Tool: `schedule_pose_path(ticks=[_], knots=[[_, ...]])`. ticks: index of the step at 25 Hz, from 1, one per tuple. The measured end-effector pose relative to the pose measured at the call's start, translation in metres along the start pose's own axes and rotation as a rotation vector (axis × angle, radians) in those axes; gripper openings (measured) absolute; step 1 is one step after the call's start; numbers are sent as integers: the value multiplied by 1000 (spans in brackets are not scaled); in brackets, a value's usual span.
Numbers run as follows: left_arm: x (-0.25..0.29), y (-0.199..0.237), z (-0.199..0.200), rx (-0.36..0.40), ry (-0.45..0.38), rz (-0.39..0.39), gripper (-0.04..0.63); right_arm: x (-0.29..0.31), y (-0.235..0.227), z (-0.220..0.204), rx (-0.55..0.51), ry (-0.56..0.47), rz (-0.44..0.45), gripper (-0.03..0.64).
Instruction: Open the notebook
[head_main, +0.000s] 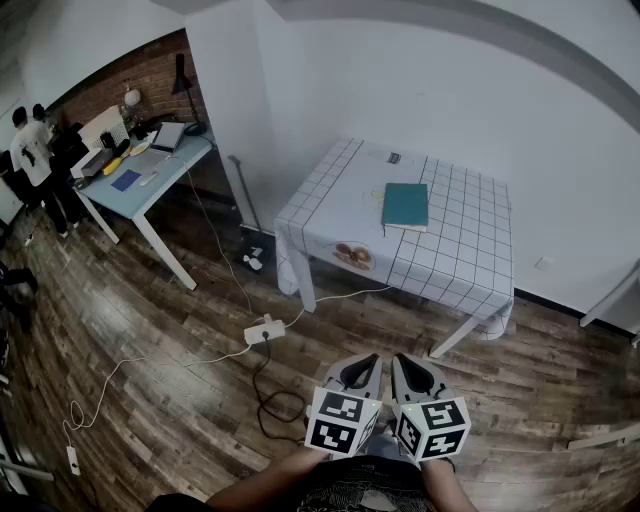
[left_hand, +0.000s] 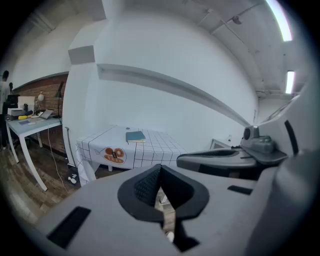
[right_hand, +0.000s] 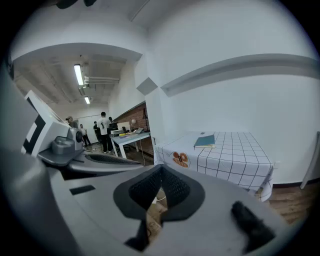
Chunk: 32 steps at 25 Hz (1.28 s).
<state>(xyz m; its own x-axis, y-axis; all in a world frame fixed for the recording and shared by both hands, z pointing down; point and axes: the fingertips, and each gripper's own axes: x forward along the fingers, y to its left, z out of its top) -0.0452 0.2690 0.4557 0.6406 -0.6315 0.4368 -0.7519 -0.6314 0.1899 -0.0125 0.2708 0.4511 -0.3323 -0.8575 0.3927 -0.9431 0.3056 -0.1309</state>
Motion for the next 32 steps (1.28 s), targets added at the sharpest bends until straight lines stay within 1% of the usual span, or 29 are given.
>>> schedule_pose_path(ticks=[16,24,32], knots=[[-1,2,-9,-9,12,-1,8,-1,1,-4,11,1,-10,12],[25,0,0,5,25,5,8,13,-25,-3,33,0,-6,12],[66,7,20,-11,31,37,8,39,-59,10,32,12,24,12]])
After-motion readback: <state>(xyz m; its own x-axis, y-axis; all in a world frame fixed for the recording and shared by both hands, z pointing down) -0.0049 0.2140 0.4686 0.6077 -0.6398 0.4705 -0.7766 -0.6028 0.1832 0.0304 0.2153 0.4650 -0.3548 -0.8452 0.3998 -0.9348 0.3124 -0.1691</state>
